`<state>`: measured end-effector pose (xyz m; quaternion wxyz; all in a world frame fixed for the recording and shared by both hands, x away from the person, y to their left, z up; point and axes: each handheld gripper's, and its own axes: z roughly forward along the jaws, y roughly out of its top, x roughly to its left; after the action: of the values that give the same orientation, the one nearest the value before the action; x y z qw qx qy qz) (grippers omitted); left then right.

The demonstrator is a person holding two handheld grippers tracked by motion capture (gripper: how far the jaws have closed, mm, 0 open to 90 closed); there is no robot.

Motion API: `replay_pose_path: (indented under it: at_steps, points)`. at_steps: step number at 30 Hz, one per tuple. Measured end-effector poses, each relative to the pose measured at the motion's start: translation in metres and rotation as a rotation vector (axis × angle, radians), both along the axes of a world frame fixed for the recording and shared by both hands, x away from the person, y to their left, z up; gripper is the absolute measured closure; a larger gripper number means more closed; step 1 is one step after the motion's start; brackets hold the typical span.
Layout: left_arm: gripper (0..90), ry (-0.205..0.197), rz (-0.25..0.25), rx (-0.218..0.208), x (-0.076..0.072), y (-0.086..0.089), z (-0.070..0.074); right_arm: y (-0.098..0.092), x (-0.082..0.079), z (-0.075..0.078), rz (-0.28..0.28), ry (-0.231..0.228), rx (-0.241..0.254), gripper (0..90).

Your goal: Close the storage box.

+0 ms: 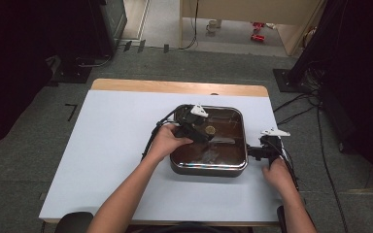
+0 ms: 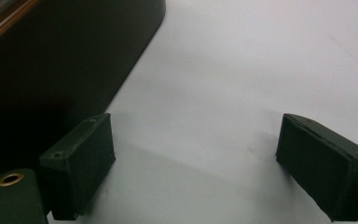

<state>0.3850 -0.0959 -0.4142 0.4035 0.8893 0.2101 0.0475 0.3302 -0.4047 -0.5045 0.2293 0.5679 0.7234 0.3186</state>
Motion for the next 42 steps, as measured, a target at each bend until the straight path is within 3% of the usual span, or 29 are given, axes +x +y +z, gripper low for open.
replay_pose_path:
  at_steps: [9, 16, 20, 29, 42]
  points:
    - [26.9, 0.011, 0.042, -0.003, -0.015, 0.026, 0.002, 0.000, 0.000, 0.000, 0.000, 0.001, -0.002, 10.6]
    - [25.7, 0.045, 0.070, -0.043, -0.026, 0.049, 0.004, 0.000, 0.000, 0.000, 0.000, 0.000, -0.002, 10.6]
    - [24.9, 0.092, 0.076, -0.094, -0.033, 0.061, 0.005, 0.000, 0.000, 0.000, 0.000, 0.000, -0.001, 10.6]
    - [23.4, 0.019, 0.128, -0.093, -0.051, 0.086, 0.001, 0.000, 0.000, 0.000, 0.000, 0.000, -0.001, 10.6]
    - [21.2, -0.001, 0.208, -0.081, -0.072, 0.124, -0.016, 0.000, 0.000, 0.000, 0.000, 0.001, -0.001, 10.6]
